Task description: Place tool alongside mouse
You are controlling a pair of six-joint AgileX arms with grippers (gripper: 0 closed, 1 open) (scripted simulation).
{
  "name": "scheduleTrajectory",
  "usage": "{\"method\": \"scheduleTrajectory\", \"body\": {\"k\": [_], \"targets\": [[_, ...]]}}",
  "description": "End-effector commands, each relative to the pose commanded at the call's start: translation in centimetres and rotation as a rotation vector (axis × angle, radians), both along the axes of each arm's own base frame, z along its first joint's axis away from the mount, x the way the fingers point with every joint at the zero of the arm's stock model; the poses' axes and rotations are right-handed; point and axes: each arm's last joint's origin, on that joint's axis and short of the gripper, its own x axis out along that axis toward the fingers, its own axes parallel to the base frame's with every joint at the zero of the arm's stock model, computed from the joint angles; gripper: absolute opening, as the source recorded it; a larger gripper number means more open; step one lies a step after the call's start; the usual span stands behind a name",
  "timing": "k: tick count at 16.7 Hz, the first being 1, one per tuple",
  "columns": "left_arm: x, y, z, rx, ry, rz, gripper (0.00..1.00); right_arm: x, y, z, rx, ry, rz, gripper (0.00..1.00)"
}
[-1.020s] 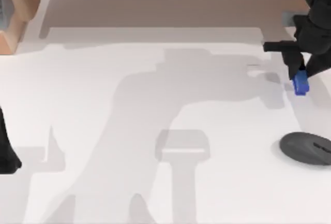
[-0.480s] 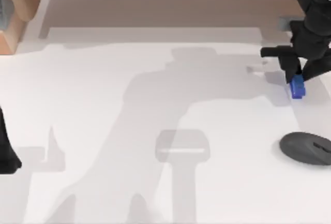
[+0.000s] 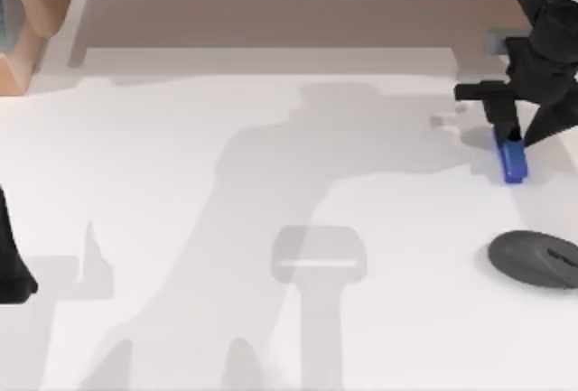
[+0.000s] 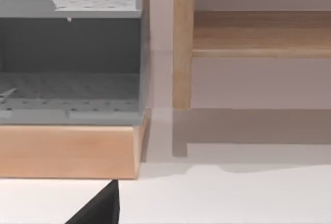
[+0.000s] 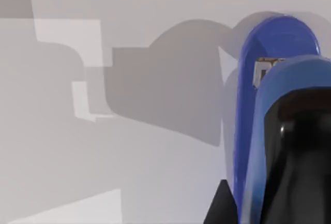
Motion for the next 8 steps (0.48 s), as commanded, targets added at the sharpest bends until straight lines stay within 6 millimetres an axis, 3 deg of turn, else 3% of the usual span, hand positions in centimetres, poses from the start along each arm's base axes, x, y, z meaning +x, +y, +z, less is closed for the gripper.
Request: {"method": "scheduleTrajectory", "body": {"k": [5,8], "targets": [[0.0,0.0,0.0,0.0,0.0,0.0,1.0,0.0,0.0,0.0,0.0,0.0,0.0,0.98],[0.0,0.0,0.0,0.0,0.0,0.0,1.0,0.0,0.0,0.0,0.0,0.0,0.0,1.0]]}}
